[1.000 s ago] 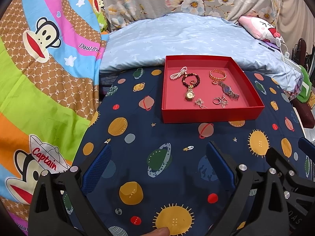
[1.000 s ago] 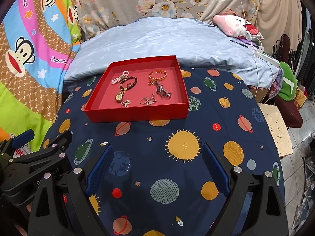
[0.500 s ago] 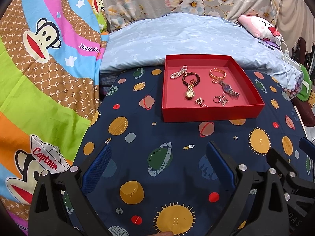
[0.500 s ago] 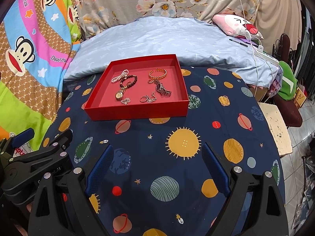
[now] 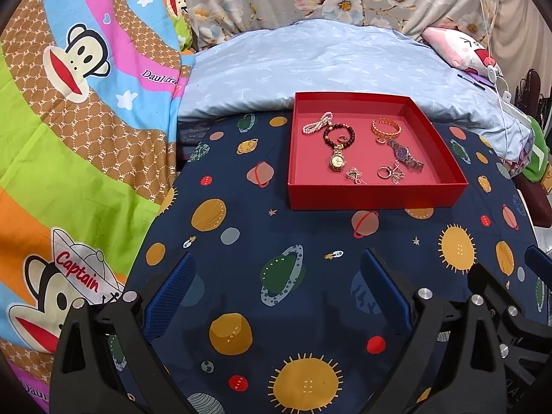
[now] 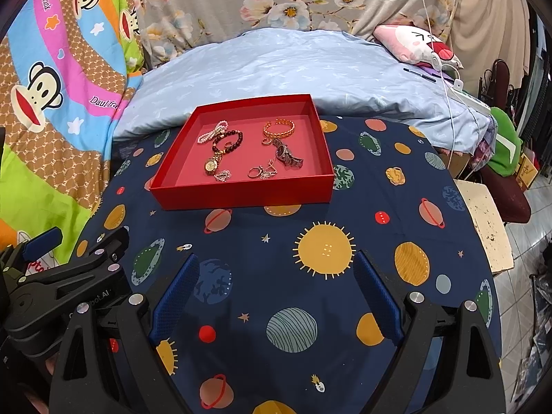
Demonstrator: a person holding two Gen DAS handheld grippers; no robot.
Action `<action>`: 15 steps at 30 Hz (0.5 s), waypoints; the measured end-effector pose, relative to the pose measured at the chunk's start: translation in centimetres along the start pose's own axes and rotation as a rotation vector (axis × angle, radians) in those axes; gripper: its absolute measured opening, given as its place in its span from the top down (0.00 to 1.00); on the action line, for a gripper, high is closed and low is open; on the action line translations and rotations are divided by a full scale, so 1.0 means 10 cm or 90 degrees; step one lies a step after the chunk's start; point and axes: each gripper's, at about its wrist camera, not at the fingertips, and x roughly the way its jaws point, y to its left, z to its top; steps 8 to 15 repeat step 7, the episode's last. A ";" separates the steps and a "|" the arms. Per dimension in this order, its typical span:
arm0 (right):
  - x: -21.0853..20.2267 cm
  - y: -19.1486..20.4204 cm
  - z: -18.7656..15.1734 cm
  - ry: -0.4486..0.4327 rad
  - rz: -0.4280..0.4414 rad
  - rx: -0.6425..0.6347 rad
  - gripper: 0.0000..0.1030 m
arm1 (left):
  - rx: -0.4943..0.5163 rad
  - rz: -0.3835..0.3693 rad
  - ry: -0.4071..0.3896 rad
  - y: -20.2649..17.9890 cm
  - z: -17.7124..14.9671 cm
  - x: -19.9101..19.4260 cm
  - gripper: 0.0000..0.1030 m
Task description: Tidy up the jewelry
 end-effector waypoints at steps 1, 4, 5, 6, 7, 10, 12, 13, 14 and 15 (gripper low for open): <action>0.00 0.00 0.00 0.000 -0.001 0.000 0.14 | 0.001 0.000 0.001 0.00 0.00 0.01 0.09; 0.01 0.00 0.01 0.000 0.000 0.002 0.14 | 0.003 -0.003 0.000 -0.01 0.01 0.01 0.09; 0.01 0.00 0.01 0.002 -0.001 0.003 0.14 | 0.003 -0.004 0.000 -0.01 0.01 0.01 0.09; 0.02 0.01 0.02 0.004 -0.001 0.003 0.14 | 0.003 -0.004 0.001 -0.01 0.01 0.01 0.09; 0.02 0.01 0.02 0.004 -0.001 0.003 0.14 | 0.002 -0.003 0.004 -0.01 0.01 0.02 0.09; 0.02 0.01 0.02 0.004 -0.001 0.003 0.14 | 0.002 -0.003 0.004 -0.01 0.01 0.02 0.09; 0.02 0.01 0.02 0.004 -0.001 0.003 0.14 | 0.002 -0.003 0.004 -0.01 0.01 0.02 0.09; 0.02 0.01 0.02 0.004 -0.001 0.003 0.14 | 0.002 -0.003 0.004 -0.01 0.01 0.02 0.09; 0.02 0.01 0.02 0.004 -0.001 0.003 0.14 | 0.002 -0.003 0.004 -0.01 0.01 0.02 0.09; 0.02 0.01 0.02 0.004 -0.001 0.003 0.14 | 0.002 -0.003 0.004 -0.01 0.01 0.02 0.09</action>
